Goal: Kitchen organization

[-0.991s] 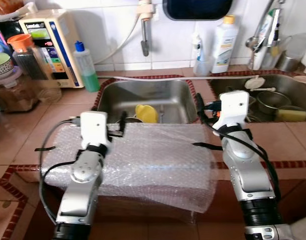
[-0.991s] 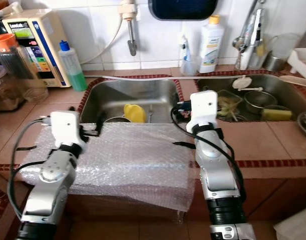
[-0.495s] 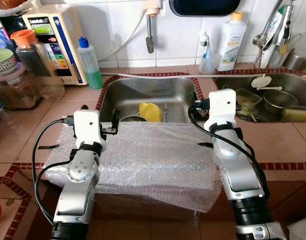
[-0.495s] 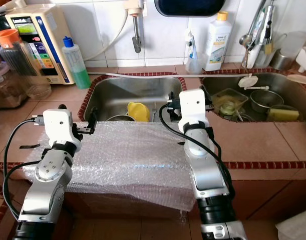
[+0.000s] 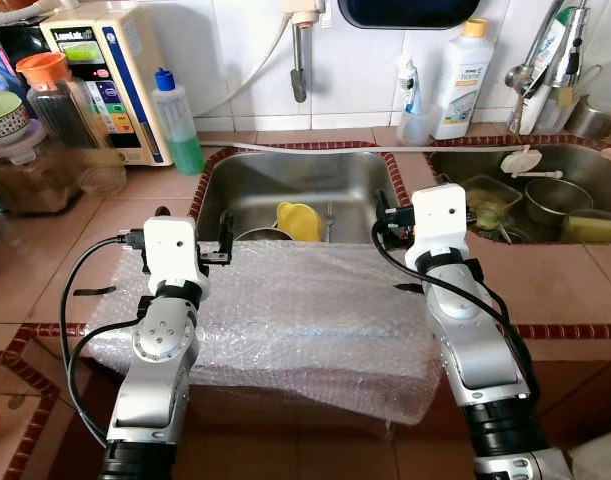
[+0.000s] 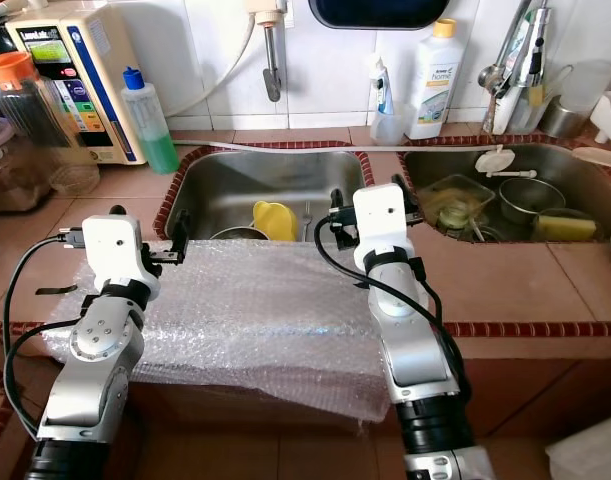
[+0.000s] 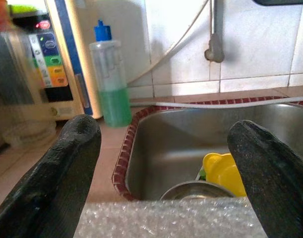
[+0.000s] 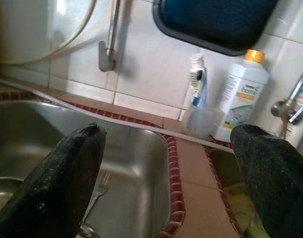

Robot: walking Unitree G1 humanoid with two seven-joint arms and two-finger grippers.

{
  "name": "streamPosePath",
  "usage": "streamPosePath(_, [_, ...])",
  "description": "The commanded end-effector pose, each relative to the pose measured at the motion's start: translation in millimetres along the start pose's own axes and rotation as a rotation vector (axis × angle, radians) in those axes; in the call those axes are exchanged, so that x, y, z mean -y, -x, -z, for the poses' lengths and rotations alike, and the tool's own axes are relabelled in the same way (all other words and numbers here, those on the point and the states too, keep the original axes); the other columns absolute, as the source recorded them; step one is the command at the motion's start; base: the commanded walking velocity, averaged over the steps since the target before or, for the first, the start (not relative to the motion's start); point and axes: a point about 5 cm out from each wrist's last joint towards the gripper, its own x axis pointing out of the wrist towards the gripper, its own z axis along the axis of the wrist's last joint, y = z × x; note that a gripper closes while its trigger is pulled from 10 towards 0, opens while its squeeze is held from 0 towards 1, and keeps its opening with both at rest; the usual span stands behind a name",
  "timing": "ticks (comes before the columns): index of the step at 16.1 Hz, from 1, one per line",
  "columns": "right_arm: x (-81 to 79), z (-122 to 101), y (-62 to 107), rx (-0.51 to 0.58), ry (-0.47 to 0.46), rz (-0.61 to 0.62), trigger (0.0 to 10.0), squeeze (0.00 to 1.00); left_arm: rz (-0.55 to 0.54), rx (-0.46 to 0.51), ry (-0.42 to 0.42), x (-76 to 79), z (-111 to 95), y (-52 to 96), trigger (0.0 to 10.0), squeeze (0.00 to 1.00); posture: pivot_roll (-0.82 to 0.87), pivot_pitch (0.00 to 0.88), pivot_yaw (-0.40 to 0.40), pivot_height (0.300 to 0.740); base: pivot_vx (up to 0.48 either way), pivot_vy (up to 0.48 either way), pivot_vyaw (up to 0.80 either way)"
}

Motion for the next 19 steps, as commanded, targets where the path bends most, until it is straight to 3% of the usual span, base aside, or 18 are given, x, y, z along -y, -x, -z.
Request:
streamPosePath(1, [-6.5,-12.2,-3.4,0.053,0.010,-0.030,10.0,0.00,-0.025,0.000,-0.017,-6.0,1.4,1.5,10.0,0.00,-0.22,0.045,0.047,0.740,0.000,0.000,0.80])
streamPosePath(19, [-9.9,-10.9,-4.6,0.069,-0.009,-0.081,10.0,0.00,-0.039,0.023,-0.012,-5.0,-0.2,-4.6,10.0,0.00,-0.22,0.006,0.050,0.740,0.000,0.000,0.80])
